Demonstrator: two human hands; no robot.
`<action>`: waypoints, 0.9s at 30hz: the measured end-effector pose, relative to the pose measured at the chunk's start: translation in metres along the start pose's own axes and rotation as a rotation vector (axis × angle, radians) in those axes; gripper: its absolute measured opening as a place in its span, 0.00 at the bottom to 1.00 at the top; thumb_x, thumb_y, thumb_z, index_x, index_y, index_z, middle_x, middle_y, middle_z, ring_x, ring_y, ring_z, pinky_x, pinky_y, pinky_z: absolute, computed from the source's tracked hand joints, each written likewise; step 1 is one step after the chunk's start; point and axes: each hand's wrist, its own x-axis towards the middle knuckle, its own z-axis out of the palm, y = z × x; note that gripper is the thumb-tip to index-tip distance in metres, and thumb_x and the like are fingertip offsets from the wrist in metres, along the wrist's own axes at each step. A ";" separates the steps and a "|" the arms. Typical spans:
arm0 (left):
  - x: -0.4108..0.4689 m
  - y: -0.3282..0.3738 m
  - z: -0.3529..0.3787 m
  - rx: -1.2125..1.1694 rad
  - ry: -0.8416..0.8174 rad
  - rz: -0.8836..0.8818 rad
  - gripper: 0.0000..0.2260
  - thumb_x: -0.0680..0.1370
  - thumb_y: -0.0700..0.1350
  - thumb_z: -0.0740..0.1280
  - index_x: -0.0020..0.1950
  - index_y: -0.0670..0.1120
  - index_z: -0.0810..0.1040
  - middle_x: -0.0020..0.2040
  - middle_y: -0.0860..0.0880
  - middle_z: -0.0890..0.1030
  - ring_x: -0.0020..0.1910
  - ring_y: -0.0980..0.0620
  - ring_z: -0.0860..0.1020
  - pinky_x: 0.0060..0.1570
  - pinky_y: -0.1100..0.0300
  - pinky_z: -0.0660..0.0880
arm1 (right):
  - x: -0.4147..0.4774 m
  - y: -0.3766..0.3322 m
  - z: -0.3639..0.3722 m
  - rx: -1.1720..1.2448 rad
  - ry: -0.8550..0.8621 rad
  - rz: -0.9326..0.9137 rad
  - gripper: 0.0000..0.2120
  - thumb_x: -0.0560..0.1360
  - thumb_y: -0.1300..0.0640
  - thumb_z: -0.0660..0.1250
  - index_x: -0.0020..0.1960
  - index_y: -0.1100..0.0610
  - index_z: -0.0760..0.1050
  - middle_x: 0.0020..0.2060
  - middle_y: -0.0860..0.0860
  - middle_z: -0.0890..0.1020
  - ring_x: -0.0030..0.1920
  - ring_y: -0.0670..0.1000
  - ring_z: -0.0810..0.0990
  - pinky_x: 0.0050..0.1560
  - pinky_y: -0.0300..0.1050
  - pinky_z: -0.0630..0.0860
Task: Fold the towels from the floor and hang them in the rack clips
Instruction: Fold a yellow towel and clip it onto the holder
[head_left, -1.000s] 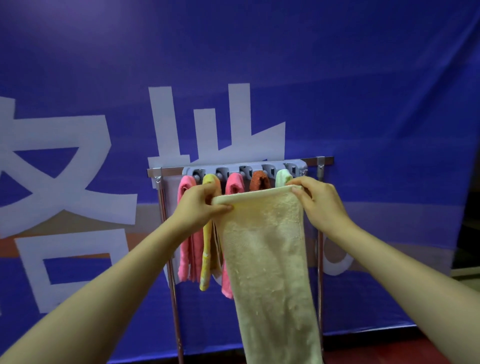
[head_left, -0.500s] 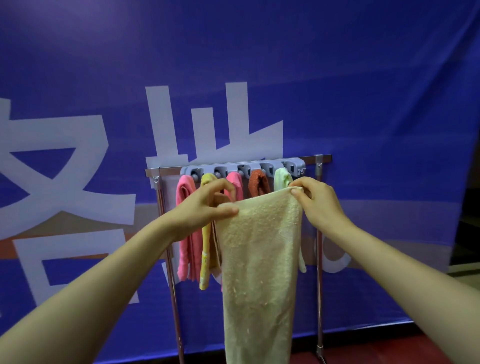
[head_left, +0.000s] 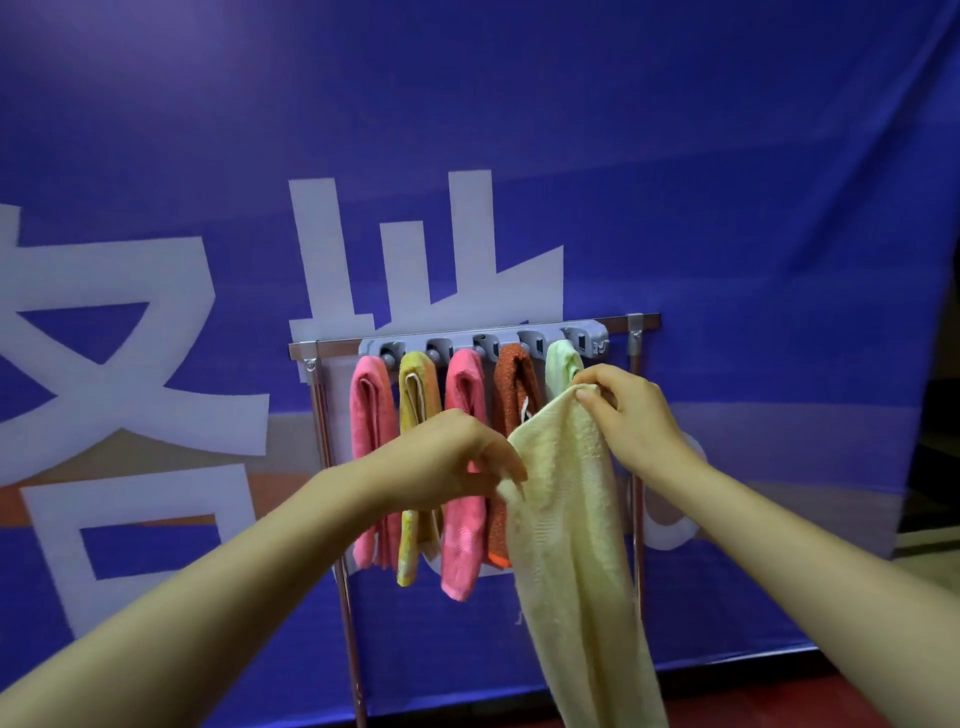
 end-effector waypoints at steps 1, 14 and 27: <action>0.001 0.000 0.003 0.031 0.055 0.019 0.08 0.73 0.41 0.71 0.51 0.47 0.83 0.45 0.52 0.84 0.43 0.57 0.81 0.42 0.67 0.75 | 0.000 -0.001 0.000 0.003 -0.003 -0.003 0.07 0.77 0.60 0.62 0.47 0.54 0.79 0.41 0.49 0.82 0.43 0.48 0.79 0.42 0.36 0.71; 0.023 0.020 0.016 0.036 0.265 0.051 0.05 0.80 0.53 0.53 0.46 0.54 0.64 0.32 0.50 0.72 0.32 0.50 0.72 0.33 0.54 0.70 | 0.002 -0.014 0.010 0.200 -0.104 -0.045 0.11 0.74 0.63 0.63 0.41 0.48 0.77 0.38 0.43 0.81 0.45 0.48 0.80 0.49 0.42 0.76; 0.033 0.011 0.012 0.240 0.552 -0.065 0.18 0.75 0.56 0.56 0.42 0.41 0.70 0.27 0.52 0.66 0.28 0.47 0.66 0.34 0.58 0.58 | -0.004 -0.029 0.006 0.498 -0.264 0.055 0.09 0.77 0.65 0.62 0.46 0.52 0.75 0.41 0.50 0.83 0.44 0.47 0.82 0.49 0.41 0.77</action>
